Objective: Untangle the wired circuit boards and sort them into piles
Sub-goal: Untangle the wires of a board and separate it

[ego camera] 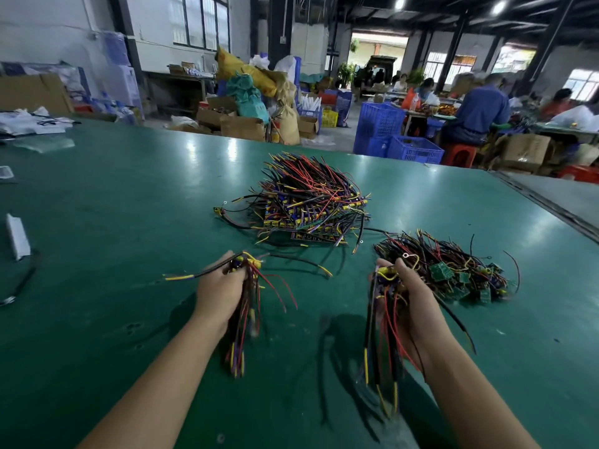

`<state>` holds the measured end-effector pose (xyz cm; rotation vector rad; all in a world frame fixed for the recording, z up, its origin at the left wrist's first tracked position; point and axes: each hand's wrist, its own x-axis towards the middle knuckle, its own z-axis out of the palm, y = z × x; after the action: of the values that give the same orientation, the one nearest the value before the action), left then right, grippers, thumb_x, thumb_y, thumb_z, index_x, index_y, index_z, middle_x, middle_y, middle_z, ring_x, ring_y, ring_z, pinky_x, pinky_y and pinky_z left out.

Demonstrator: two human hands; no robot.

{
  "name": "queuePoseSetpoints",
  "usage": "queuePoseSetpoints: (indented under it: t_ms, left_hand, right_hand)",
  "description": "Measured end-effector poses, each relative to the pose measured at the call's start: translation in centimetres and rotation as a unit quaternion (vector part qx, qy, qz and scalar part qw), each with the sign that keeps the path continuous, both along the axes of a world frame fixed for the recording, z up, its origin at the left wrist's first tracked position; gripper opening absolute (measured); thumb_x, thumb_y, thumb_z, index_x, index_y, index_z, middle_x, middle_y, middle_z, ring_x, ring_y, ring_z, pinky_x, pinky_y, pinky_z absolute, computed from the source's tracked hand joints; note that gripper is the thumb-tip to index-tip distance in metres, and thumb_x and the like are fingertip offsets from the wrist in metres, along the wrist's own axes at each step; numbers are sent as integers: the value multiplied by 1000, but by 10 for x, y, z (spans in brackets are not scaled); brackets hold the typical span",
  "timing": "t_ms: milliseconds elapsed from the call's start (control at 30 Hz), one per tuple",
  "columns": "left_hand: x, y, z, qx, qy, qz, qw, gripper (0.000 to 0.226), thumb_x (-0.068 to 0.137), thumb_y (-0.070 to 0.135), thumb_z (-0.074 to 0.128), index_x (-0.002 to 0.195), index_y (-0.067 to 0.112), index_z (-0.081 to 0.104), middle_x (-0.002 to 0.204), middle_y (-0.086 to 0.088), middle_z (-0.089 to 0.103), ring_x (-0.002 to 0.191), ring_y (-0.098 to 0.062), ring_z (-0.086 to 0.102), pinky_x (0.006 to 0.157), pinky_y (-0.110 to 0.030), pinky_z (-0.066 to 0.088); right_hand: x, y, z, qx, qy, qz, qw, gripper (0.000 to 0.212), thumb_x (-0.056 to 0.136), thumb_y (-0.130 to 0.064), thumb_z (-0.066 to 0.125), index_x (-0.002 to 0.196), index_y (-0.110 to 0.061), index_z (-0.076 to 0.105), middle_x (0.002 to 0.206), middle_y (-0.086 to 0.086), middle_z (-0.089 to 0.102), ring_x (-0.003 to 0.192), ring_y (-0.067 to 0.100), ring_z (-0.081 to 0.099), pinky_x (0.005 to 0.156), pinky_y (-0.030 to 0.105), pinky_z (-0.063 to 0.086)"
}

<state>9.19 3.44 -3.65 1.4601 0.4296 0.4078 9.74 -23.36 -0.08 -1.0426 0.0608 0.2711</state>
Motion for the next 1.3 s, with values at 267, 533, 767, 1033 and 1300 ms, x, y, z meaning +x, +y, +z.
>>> queuePoseSetpoints:
  t_ms: [267,533,767,1033,1300]
  left_hand:
    - [-19,-13,13,283,10,104,954,72,81,4,56,149,10,32,142,-7,47,126,-31,47,107,-43,38]
    - [-40,-46,29,510,-335,59,790,48,70,12,50,118,13,53,117,-9,60,111,-26,52,99,-39,36]
    - [-47,-67,21,414,-259,-138,862,23,93,31,51,101,13,63,88,6,62,79,-5,56,72,-21,46]
    - [-52,-74,21,290,-160,-267,905,17,80,40,66,88,25,66,72,2,63,66,-13,56,65,-31,46]
    - [-47,-74,25,73,-114,-201,970,13,81,28,72,81,15,71,67,4,63,62,-7,55,59,-18,45]
  right_hand:
    - [-8,13,2,47,3,59,997,44,90,-10,31,118,-2,63,86,10,66,65,20,55,56,25,53]
    - [-16,24,0,-61,-18,77,995,19,89,-1,46,101,-10,56,69,10,67,45,22,57,42,23,45]
    - [-19,23,-4,-159,-163,99,969,15,76,-15,78,83,-20,65,78,4,65,65,17,57,60,26,46]
    - [-19,23,-1,-168,-173,145,960,16,78,-28,74,80,-14,66,68,-1,63,55,6,54,54,16,42]
    - [-26,22,7,-95,-67,184,976,26,78,-30,62,93,-16,78,93,6,74,78,14,72,61,21,55]
